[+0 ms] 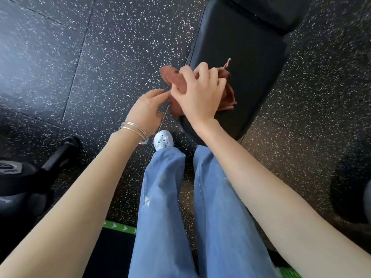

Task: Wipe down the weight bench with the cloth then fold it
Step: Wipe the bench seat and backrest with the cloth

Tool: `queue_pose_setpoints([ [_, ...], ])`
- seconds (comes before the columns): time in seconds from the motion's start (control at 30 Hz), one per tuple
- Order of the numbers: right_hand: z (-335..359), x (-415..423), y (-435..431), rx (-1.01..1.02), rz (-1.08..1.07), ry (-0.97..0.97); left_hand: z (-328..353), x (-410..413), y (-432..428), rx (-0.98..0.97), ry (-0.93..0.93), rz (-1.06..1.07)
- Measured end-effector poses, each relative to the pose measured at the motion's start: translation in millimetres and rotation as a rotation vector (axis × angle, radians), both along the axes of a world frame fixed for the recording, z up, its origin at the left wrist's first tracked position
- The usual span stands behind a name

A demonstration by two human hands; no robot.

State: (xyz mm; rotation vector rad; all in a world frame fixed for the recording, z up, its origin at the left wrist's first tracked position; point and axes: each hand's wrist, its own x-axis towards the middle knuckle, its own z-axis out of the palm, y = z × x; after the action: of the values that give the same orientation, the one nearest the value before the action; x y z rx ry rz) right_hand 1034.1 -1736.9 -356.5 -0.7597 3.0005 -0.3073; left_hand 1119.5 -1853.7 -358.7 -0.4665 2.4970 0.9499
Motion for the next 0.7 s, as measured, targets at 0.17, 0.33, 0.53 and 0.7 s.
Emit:
queue_pose_setpoints([
  [0.17,3.3,34.3,60.9,-0.169,0.188,0.098,0.1,-54.6,-12.2,-0.113,0.069,0.071],
  [0.33,-0.5,55.6,115.2,-0.211,0.315,0.104,-13.2,-109.5,6.5,-0.029,-0.003,-0.104],
  [0.53,0.4,44.7,88.7,-0.202,0.084,0.035,-28.8,-133.7,16.7,0.010,-0.067,-0.053],
  [0.7,-1.4,20.7,84.5,-0.229,0.074,0.069,-30.1,-135.0,18.7,-0.001,-0.050,-0.003],
])
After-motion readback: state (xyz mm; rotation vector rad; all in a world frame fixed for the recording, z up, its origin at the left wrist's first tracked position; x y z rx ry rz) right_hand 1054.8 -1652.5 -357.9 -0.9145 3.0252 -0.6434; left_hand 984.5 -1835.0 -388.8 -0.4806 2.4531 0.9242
